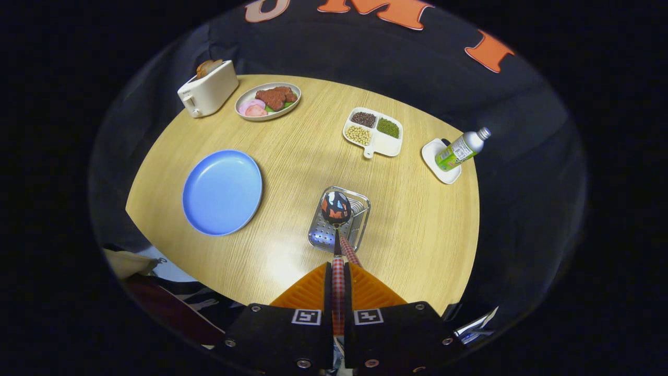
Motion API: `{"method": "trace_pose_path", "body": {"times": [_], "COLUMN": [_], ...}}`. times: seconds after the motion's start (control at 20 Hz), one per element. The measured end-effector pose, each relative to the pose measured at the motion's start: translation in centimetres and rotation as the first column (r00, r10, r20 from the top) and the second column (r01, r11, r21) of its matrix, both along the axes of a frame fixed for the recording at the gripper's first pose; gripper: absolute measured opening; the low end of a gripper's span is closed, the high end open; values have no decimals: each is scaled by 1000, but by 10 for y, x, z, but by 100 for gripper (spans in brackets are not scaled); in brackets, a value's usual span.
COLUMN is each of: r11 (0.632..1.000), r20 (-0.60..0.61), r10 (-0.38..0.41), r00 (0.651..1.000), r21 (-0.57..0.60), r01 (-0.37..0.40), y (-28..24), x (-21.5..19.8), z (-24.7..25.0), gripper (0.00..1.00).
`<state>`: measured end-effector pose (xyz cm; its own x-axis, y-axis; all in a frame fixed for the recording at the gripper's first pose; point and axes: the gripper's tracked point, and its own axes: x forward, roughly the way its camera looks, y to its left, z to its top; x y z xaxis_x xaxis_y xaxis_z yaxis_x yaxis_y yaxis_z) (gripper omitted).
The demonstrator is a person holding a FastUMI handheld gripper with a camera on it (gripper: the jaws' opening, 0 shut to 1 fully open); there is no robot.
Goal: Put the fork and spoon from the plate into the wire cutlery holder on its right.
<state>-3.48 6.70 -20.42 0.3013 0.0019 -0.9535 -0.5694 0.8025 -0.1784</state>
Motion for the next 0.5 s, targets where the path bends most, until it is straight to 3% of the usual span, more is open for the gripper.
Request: {"method": "trace_pose_path", "body": {"times": [0.25, 0.5], "r11": [995, 990], "r20": [-107, -204], "r10": [52, 45], "r00": [993, 978], "r21": [-84, -124], "r01": [-61, -71], "y": [-7, -4], "x": [12, 17], "z": [-16, -34], "gripper": [8, 9]}}
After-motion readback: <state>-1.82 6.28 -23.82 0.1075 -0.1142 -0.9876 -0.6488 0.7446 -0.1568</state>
